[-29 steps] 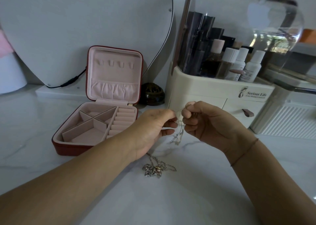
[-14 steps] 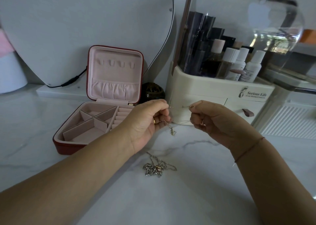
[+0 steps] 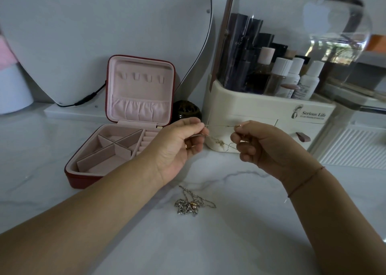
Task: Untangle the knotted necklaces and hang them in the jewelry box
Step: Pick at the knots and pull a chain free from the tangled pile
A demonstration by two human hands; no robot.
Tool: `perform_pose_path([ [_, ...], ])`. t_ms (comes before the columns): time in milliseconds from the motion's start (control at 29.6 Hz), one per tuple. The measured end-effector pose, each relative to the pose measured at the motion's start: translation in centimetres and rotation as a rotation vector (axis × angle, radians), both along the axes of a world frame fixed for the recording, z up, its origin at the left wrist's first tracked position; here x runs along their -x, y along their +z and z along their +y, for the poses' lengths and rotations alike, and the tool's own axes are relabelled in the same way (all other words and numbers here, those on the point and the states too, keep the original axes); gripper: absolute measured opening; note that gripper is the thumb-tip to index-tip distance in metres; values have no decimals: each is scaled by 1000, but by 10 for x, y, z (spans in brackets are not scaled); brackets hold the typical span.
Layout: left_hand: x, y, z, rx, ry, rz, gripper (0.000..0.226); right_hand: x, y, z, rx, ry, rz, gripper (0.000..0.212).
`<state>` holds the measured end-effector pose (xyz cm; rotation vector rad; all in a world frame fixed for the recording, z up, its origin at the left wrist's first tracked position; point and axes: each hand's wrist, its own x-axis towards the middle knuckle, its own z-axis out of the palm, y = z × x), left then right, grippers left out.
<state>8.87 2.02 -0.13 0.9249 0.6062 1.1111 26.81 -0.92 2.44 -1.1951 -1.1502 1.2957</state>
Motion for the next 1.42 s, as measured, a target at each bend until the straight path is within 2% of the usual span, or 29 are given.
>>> perform_pose_path([
  [101,0,-1,0,-19,-16,-16,16,3,-1,-2,-13,-28,-100,11],
  [270,-2,-2,-2,-2,-64,-22,14,5,3,-5,-84,-12,-11,11],
  [405,-5,-3,-4,-16,-97,18,12,5,5,-6,-142,84,55,13],
  [541,-6,-4,-5,-59,-176,94,8,5,7,-8,-162,158,103,17],
  [642,-5,-4,-7,-90,-242,141,13,7,9,-10,-179,182,126,21],
  [878,-6,-9,-8,-158,-256,288,10,8,12,-13,-279,118,80,29],
  [1013,-9,-9,-8,-102,-257,297,5,9,11,-14,-327,124,84,22],
  [1284,-7,-8,-6,-76,-260,284,12,15,9,-16,-379,122,10,10],
  [1419,-6,-8,-4,-93,-137,271,10,15,8,-17,-317,218,-2,7],
])
